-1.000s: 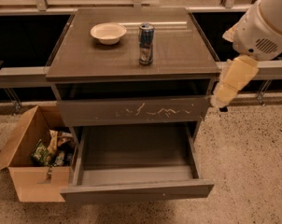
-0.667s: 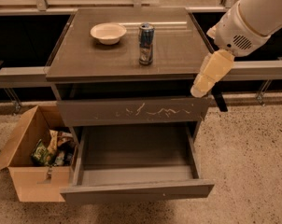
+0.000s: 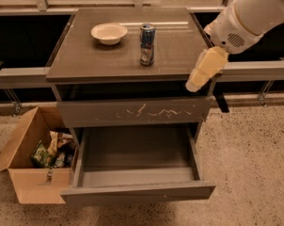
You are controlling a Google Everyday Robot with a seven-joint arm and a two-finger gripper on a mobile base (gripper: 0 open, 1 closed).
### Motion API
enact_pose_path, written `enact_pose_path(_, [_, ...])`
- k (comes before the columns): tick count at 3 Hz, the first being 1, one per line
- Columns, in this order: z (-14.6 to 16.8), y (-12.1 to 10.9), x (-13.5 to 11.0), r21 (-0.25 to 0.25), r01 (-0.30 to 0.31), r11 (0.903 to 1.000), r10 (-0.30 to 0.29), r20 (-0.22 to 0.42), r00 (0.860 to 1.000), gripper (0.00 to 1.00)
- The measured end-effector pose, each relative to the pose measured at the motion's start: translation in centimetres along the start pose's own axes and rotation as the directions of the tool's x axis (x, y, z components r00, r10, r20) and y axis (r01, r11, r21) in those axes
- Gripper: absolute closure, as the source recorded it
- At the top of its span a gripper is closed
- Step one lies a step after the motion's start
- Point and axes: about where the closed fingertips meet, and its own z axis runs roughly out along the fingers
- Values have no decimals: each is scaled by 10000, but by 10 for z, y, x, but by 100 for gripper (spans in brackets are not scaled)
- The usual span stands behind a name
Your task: Place redbull can into middle drawer
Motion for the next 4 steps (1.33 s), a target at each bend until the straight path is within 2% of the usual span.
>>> enact_pose_path(1, [27,-41,-14,111,-121,9999,111,842,9964,0])
enact_pose_path(2, [52,-86,-40,147,-440,9989,408,1741,9839,0])
enact_pose_path(4, [102,-134,-83,-145,-1140,9934,1133,2875,9510,0])
